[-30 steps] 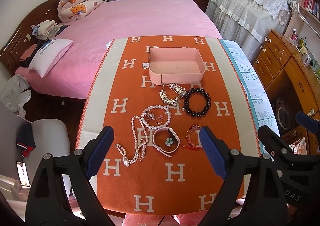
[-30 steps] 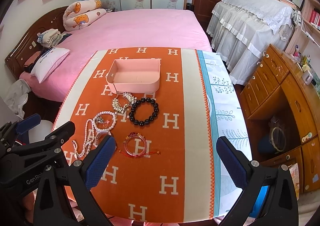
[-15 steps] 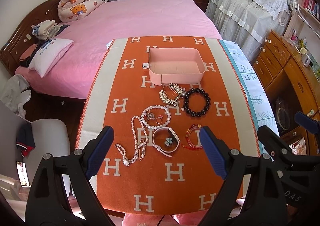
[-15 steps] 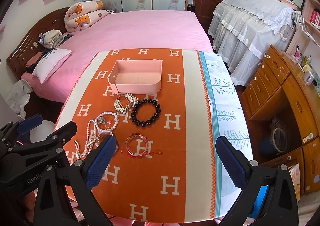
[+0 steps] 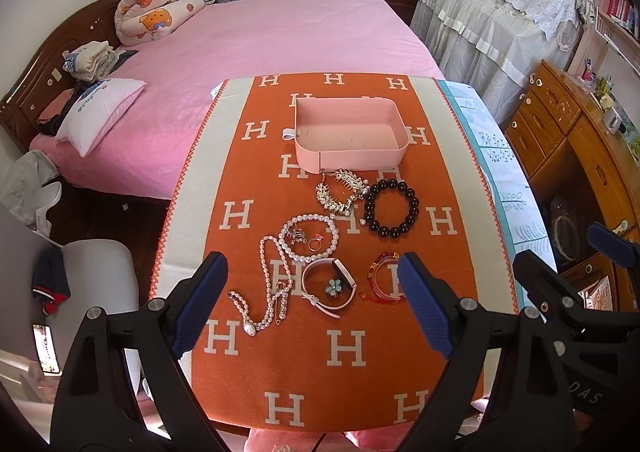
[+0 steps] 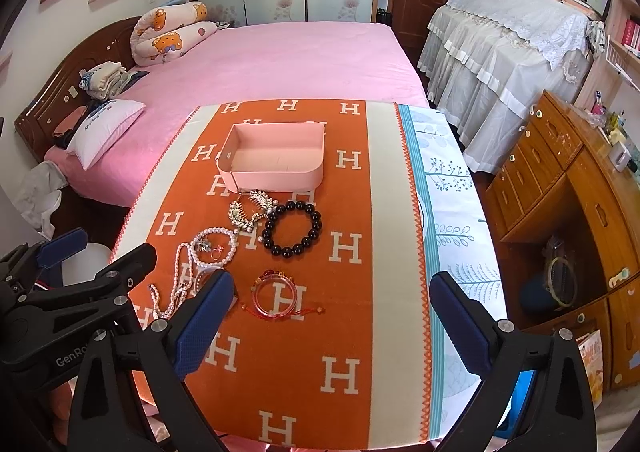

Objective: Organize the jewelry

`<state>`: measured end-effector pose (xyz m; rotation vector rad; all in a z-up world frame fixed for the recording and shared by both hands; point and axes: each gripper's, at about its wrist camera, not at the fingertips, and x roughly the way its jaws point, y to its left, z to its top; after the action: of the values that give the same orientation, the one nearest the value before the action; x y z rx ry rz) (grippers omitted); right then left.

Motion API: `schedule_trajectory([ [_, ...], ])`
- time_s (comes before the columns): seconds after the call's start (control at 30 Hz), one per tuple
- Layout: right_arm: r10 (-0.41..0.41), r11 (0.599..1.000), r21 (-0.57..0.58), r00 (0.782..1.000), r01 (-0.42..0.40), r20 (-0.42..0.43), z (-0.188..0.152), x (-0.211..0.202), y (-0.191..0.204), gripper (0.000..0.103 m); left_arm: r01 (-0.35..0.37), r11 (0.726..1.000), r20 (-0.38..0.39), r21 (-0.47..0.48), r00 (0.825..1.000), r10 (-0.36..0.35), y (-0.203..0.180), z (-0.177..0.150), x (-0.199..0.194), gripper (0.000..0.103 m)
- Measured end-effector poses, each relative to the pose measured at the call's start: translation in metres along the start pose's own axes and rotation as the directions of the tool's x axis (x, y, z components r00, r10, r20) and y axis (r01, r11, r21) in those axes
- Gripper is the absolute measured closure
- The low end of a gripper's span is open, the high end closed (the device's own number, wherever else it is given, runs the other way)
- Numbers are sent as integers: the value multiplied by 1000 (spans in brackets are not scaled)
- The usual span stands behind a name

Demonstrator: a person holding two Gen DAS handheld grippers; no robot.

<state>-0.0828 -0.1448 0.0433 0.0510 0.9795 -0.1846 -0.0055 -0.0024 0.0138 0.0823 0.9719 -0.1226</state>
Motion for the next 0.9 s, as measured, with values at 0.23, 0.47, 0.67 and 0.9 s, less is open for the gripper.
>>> schedule_trajectory([
  [0.23, 7, 1000, -3, 1000, -7, 4, 4, -4, 5, 3, -9, 1000, 4, -7, 1000, 9, -3, -3, -10, 17],
  [0.47, 30, 999, -20, 1000, -29, 10, 13, -11, 15, 6, -19, 1000, -2, -18, 1000, 19, -9, -4, -14, 17],
  [0.67, 51, 998, -34, 999, -50, 20, 18, -18, 19, 9, -28, 999, -4, -31, 1000, 28, -14, -2, -15, 17],
  [0.9, 86, 995, -48, 996, -85, 29, 26, -22, 29, 16, -27, 999, 11, -47, 1000, 27, -19, -4, -23, 17],
])
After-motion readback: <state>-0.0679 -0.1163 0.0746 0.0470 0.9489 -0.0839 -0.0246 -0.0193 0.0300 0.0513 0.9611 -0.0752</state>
